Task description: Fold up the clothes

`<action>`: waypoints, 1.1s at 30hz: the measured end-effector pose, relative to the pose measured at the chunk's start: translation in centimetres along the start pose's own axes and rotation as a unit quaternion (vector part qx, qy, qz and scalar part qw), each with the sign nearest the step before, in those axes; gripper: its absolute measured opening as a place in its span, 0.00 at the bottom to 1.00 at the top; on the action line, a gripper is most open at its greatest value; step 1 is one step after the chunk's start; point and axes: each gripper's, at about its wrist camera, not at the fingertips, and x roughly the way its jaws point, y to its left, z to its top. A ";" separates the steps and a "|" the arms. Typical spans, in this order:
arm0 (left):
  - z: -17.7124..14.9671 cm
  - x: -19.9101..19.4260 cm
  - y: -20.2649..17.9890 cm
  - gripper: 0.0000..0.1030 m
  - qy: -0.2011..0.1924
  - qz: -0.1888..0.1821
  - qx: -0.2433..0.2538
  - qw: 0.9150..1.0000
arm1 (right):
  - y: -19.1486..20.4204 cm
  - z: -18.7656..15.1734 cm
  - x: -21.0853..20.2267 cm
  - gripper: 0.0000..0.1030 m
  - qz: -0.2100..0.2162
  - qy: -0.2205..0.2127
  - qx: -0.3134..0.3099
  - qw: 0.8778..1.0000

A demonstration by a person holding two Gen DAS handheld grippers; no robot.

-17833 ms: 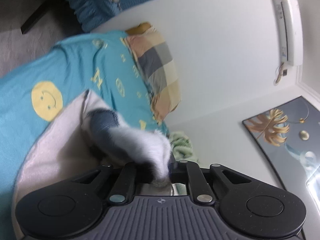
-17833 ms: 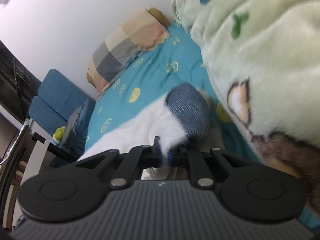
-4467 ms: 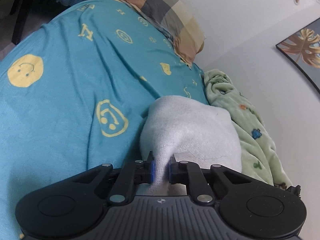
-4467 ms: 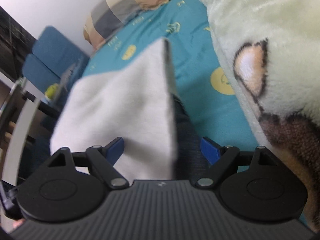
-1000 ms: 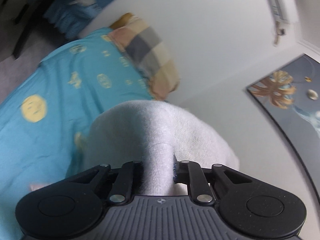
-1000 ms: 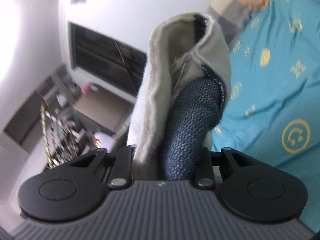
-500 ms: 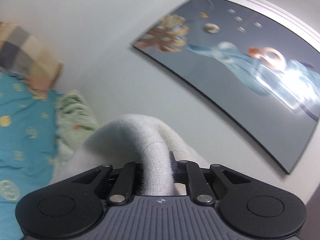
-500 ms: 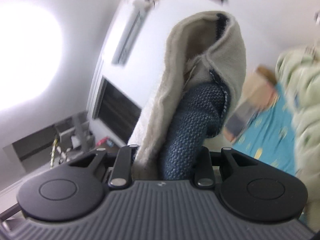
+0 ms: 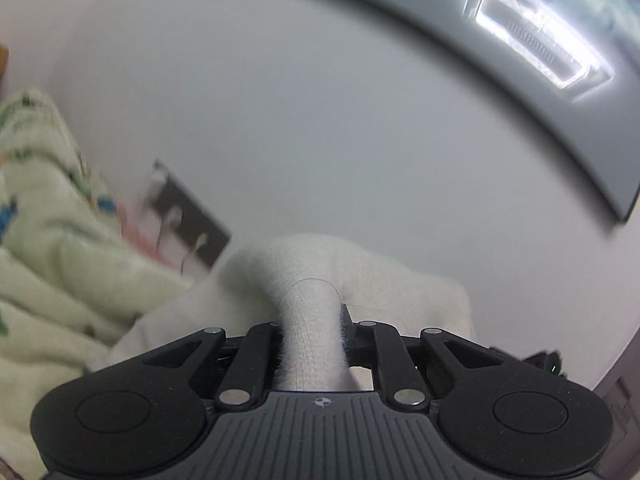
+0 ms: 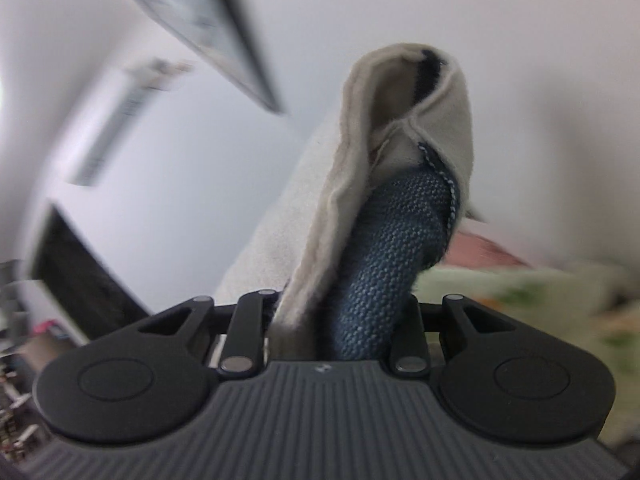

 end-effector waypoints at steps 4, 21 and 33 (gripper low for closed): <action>-3.9 4.6 4.4 0.16 0.046 -0.008 -0.021 0.999 | -7.1 -3.2 2.1 0.30 -0.050 0.010 0.043 0.998; -6.2 9.7 6.3 0.64 0.073 0.100 0.079 0.989 | -9.8 -4.6 6.9 0.62 -0.176 -0.008 0.052 0.983; -6.7 -0.4 -3.8 0.97 0.010 0.180 0.171 0.969 | 1.5 -5.8 5.8 0.87 -0.248 -0.059 -0.098 0.962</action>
